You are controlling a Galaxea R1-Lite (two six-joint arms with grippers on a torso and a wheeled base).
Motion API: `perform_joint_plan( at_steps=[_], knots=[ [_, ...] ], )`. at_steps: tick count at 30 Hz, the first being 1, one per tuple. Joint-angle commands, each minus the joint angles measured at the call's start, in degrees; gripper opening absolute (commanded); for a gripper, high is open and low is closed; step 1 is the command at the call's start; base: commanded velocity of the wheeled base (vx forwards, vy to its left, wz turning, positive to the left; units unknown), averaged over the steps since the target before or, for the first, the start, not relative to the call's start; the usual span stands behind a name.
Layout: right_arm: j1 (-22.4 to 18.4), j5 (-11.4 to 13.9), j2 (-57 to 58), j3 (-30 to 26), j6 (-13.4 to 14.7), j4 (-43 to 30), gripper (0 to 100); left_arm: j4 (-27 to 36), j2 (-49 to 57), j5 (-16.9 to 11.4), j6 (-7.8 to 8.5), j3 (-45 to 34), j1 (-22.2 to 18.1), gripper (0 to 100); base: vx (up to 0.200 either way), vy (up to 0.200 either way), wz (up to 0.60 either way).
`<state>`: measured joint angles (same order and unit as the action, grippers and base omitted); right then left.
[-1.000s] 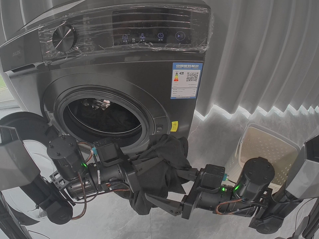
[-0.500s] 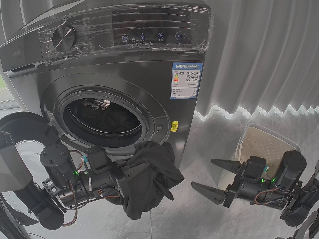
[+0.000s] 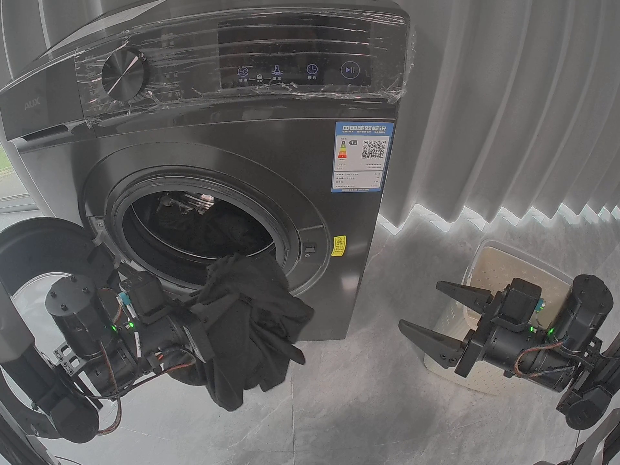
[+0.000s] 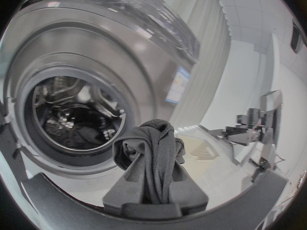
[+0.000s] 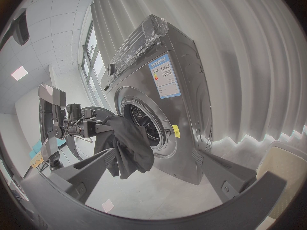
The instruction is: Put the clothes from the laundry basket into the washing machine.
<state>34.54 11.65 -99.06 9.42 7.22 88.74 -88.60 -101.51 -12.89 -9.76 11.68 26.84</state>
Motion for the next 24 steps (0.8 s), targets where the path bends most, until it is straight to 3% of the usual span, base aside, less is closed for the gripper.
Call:
perform_joint_plan(
  at_steps=[1,6,13,22,24],
  knots=[
    [-0.7,0.1,-0.1,0.3,0.0,0.0,100,-0.1,-1.4,4.6,0.89,-1.2,-4.7,0,0.0,0.0,0.0],
    [-1.0,0.0,-0.1,0.5,0.0,0.0,100,-0.1,-3.8,6.8,5.46,-1.4,-8.7,0,0.0,0.0,0.0],
    [-1.1,0.0,-0.1,0.4,0.0,0.0,100,-0.2,-6.2,6.1,5.46,-1.0,-10.1,0,0.0,0.0,0.0],
    [-1.0,0.0,-0.3,0.2,0.0,0.0,100,-0.3,-9.1,6.5,5.63,-0.4,-9.4,0,0.2,0.0,0.0],
    [-1.0,0.1,-0.3,0.2,0.0,0.0,100,-0.3,-9.0,6.5,5.63,-0.5,-9.0,0,0.0,0.0,0.0]
  ],
)
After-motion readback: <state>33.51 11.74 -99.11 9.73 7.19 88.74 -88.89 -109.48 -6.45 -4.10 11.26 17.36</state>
